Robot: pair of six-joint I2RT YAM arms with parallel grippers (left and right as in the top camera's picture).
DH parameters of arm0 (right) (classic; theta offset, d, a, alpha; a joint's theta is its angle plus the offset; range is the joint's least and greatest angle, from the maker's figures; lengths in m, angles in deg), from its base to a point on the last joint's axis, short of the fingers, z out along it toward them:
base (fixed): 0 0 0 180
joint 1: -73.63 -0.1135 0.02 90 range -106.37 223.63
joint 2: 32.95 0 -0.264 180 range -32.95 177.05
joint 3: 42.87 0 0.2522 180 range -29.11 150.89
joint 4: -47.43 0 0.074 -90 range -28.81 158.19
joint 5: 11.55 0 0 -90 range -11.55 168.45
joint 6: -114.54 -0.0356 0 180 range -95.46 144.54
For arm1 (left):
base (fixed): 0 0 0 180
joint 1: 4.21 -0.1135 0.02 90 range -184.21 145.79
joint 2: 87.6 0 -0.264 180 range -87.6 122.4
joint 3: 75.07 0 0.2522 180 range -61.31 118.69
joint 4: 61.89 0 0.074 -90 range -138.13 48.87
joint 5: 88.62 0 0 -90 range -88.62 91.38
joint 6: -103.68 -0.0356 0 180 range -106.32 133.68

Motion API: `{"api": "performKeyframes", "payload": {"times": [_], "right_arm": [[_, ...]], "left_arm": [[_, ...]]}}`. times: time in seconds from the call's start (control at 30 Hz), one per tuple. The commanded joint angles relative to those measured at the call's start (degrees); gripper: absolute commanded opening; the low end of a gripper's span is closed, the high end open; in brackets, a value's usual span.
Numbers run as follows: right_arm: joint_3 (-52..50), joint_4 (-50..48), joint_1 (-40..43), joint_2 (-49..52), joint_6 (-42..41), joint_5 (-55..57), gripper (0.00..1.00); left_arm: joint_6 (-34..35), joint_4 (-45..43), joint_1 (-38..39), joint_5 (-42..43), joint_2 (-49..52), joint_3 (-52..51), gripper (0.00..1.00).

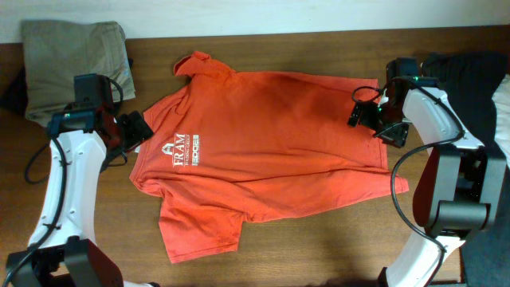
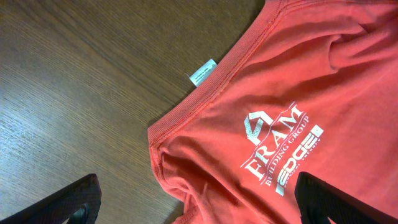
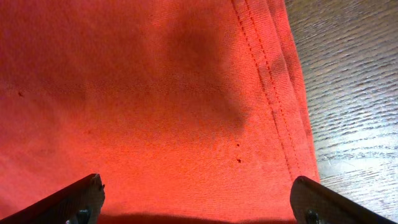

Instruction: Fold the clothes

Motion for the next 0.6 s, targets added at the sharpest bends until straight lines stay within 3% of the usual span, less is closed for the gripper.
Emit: {"api": "performKeyframes", "payload": {"times": [0.0, 0.1, 0.17, 0.23, 0.27, 0.37, 0.5, 0.57], "right_arm": [[0.7, -0.3, 0.2, -1.2, 0.1, -8.7, 0.99], [0.7, -0.3, 0.2, -1.2, 0.2, -15.1, 0.99], [0.7, -0.8, 0.2, -1.2, 0.2, -16.0, 0.99], [0.7, 0.0, 0.2, -1.2, 0.1, -16.9, 0.58], [0.7, 1.4, 0.2, -1.8, -0.9, -16.3, 0.52], [0.7, 6.2, 0.7, -7.4, -2.7, -9.1, 0.49], [0.6, 14.5, -0.3, -20.6, -2.9, 0.5, 0.52], [-0.1, 17.8, -1.3, -23.7, -2.9, 1.6, 0.54]], "left_arm": [[0.3, 0.1, 0.0, 0.5, -0.3, 0.7, 0.99], [0.3, 0.2, 0.0, 9.7, -0.3, 0.7, 0.99], [3.2, -1.4, 0.0, 11.0, -0.3, 0.7, 0.99], [3.1, 0.4, 0.0, 12.8, -0.6, 0.8, 0.99], [3.8, 2.2, 0.0, 11.3, -1.3, 0.9, 0.99], [10.4, 10.3, 0.0, -2.7, -9.0, 0.9, 0.99], [10.2, 15.3, 0.0, -3.5, -25.3, 0.9, 0.99], [10.2, 16.8, 0.0, -3.6, -28.6, 0.9, 0.99]]}}
